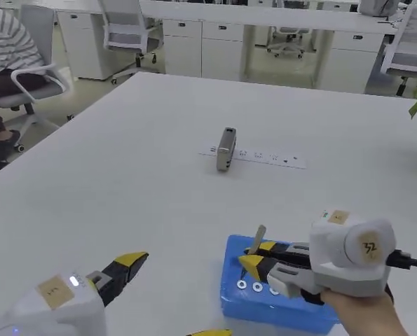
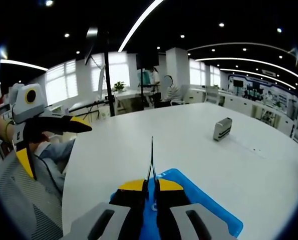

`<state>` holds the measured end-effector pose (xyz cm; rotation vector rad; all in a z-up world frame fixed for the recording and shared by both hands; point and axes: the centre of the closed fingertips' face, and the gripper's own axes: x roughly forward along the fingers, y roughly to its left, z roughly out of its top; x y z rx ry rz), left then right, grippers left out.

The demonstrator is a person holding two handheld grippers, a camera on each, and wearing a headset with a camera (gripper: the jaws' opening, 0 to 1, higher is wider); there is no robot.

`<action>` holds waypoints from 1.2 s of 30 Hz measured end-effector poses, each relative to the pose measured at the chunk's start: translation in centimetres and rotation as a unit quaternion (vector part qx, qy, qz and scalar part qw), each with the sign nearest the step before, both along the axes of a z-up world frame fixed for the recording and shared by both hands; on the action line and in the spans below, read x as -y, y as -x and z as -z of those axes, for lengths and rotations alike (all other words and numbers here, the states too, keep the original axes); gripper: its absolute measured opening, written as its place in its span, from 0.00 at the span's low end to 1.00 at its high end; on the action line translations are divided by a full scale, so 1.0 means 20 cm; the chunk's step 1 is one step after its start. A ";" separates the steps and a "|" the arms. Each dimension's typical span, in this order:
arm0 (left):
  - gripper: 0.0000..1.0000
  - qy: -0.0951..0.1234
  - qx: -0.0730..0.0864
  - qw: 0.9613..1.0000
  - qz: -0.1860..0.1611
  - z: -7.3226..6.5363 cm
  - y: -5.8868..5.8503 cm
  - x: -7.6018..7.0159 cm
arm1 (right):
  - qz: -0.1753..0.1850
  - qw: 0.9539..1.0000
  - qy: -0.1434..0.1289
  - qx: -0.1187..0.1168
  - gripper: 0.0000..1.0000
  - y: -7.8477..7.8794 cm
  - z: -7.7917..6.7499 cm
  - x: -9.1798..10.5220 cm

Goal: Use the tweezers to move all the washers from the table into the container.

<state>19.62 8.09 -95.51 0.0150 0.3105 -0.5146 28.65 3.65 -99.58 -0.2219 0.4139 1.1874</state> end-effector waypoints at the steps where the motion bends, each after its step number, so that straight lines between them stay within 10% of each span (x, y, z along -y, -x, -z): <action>1: 0.87 0.001 -0.001 1.000 0.001 0.00 0.00 0.00 | 0.000 1.000 -0.002 0.001 0.04 0.00 -0.01 0.00; 21: 0.77 0.019 -0.021 0.998 0.047 0.01 0.03 0.08 | -0.026 0.999 -0.033 0.006 0.04 0.22 -0.19 0.09; 36: 0.56 0.042 -0.025 0.991 0.125 -0.07 0.11 0.22 | -0.069 0.997 -0.018 -0.024 0.04 0.40 -0.13 0.17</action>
